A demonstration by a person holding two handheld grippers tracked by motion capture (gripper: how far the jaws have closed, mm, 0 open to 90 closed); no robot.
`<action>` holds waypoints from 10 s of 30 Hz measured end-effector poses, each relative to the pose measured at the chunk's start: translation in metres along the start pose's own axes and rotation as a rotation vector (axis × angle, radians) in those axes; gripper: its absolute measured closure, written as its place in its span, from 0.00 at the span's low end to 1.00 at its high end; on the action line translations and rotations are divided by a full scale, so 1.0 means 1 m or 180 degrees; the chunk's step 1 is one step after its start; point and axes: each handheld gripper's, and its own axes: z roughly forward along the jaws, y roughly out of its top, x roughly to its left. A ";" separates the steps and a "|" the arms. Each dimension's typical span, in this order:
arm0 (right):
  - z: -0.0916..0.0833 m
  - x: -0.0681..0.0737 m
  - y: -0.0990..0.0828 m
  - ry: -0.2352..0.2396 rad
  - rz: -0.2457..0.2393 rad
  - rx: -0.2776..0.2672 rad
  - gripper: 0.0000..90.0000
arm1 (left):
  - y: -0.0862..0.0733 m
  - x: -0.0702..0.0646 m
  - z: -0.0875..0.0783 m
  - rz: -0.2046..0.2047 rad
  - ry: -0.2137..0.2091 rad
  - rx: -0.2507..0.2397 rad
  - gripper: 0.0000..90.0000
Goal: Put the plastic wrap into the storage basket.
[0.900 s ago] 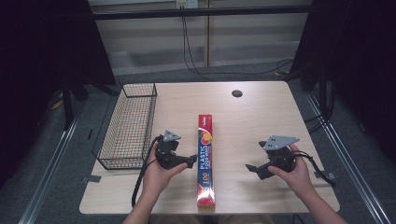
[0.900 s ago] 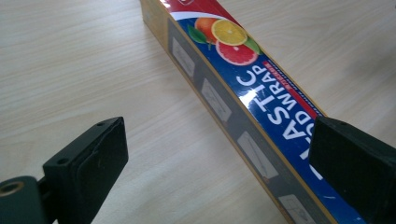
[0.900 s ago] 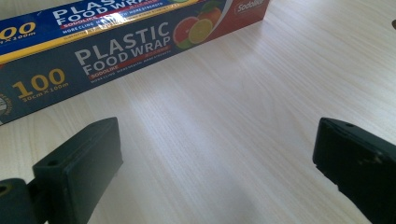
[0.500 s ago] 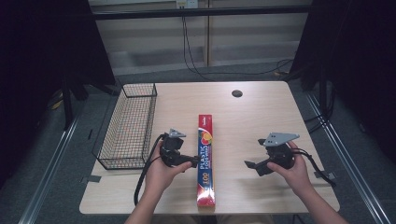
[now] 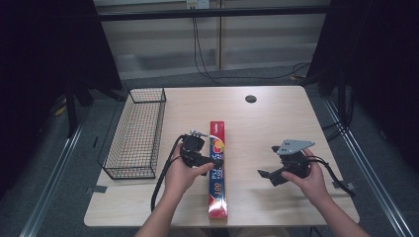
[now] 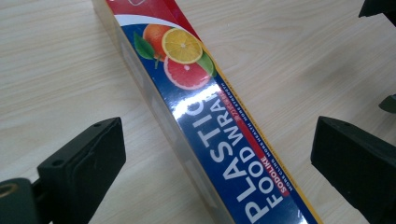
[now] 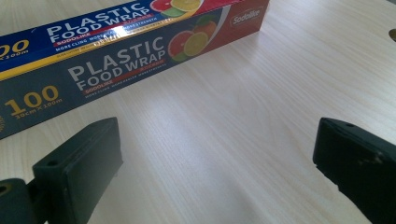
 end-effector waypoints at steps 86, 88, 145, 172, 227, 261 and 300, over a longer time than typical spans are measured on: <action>-0.001 0.005 0.003 0.0070 -0.0022 -0.0074 0.01 | 0.015 0.004 0.064 -0.0516 0.0204 0.1122 0.27; -0.001 0.005 0.003 0.0079 -0.0003 -0.0063 0.01 | 0.015 0.005 0.062 -0.0515 0.0221 0.1153 0.28; 0.001 0.005 0.005 0.0070 -0.0027 -0.0056 0.01 | 0.037 0.018 0.043 -0.0609 0.0700 0.1356 0.48; 0.001 0.004 0.005 0.0083 -0.0026 -0.0067 0.01 | 0.056 0.032 -0.006 -0.0612 0.0582 0.1329 0.47; 0.001 0.004 0.005 0.0084 -0.0025 -0.0061 0.01 | 0.071 0.062 -0.070 -0.0830 0.0718 0.1258 0.47; 0.001 0.004 0.005 0.0076 -0.0032 -0.0064 0.01 | 0.076 0.077 -0.094 -0.0985 0.0885 0.1210 0.47; 0.001 0.005 0.005 0.0092 -0.0030 -0.0057 0.01 | 0.066 0.111 -0.118 -0.1318 0.1058 0.1153 0.47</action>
